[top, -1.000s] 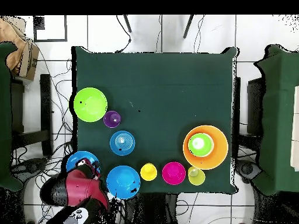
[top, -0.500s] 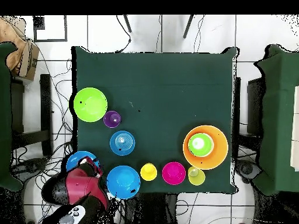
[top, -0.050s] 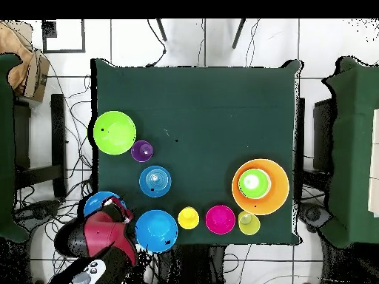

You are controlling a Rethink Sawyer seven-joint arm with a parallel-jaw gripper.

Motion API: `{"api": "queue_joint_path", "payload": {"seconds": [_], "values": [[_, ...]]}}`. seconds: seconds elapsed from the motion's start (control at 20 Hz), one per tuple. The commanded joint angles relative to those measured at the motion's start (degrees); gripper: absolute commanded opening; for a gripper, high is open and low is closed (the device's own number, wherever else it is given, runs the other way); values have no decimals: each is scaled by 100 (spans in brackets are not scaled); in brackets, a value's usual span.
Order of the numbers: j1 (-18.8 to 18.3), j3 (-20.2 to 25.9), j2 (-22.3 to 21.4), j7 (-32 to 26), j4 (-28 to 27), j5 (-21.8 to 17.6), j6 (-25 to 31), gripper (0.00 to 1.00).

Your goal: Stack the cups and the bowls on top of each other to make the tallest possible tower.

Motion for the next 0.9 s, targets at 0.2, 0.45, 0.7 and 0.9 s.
{"api": "queue_joint_path", "payload": {"seconds": [0.2,0.45,0.7,0.9], "values": [[-173,540,204,247,-306,-342,-233,0],[-234,633,160,296,-259,-327,-213,0],[-872,1221,-12,178,-66,-693,-628,0],[-1507,1803,-591,-185,188,-1414,-655,0]]}}
